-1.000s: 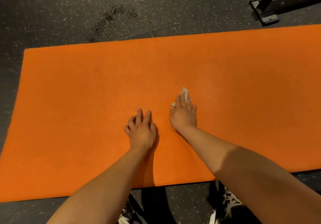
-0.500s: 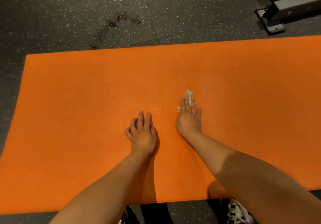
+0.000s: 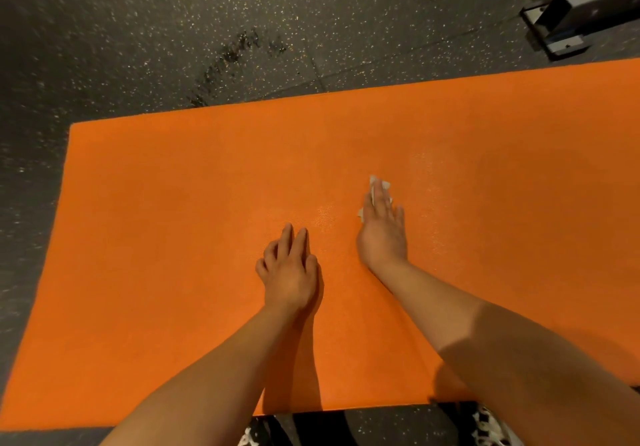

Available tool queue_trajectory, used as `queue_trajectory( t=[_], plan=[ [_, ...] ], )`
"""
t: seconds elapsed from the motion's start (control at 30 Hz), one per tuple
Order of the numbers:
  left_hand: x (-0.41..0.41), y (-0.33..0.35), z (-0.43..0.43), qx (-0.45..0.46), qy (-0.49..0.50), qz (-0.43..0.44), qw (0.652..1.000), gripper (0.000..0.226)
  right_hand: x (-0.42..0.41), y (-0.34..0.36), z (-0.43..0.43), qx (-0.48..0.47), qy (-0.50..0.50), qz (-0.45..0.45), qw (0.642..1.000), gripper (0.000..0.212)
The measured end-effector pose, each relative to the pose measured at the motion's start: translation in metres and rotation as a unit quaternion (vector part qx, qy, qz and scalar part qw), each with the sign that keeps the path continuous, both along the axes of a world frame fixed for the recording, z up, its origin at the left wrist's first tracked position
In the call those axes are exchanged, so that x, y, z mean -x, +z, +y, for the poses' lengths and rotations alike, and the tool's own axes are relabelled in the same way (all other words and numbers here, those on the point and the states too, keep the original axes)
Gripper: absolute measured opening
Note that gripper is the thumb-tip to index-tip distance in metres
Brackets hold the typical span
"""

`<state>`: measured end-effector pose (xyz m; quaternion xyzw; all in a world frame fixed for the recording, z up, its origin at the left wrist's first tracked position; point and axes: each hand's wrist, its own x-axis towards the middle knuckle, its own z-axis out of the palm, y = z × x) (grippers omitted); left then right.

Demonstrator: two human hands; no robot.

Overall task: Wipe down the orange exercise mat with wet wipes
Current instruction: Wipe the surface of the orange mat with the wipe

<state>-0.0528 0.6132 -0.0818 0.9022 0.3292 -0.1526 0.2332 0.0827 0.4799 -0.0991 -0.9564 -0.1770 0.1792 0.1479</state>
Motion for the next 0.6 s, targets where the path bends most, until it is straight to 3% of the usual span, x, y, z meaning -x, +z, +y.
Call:
queue_trajectory(
  t=[0.1, 0.23, 0.3, 0.47, 0.53, 0.6],
  plan=[
    [-0.015, 0.002, 0.0, 0.0, 0.022, -0.006, 1.0, 0.053, 0.016, -0.003, 0.023, -0.061, 0.063, 0.041, 0.995, 0.077],
    [-0.034, 0.001, -0.003, 0.013, 0.012, -0.019, 1.0, 0.055, 0.028, -0.009, 0.036, -0.051, 0.208, 0.046, 0.976, 0.064],
    [-0.032, -0.002, -0.001, 0.011, 0.004, -0.011, 1.0, 0.056, 0.019, -0.012, 0.025, -0.035, 0.187, 0.026, 0.981, 0.067],
    [-0.029, -0.003, 0.002, 0.011, -0.007, -0.015, 1.0, 0.058, -0.013, -0.006, 0.008, 0.023, 0.017, 0.001, 1.0, 0.067],
    [-0.033, -0.003, 0.002, 0.005, 0.01, -0.024, 1.0, 0.055, -0.008, -0.003, 0.021, 0.006, 0.023, 0.015, 1.0, 0.067],
    [-0.039, -0.002, 0.003, -0.008, 0.031, -0.041, 0.999, 0.051, 0.0, 0.0, 0.036, -0.022, 0.092, 0.04, 0.995, 0.067]
  ],
)
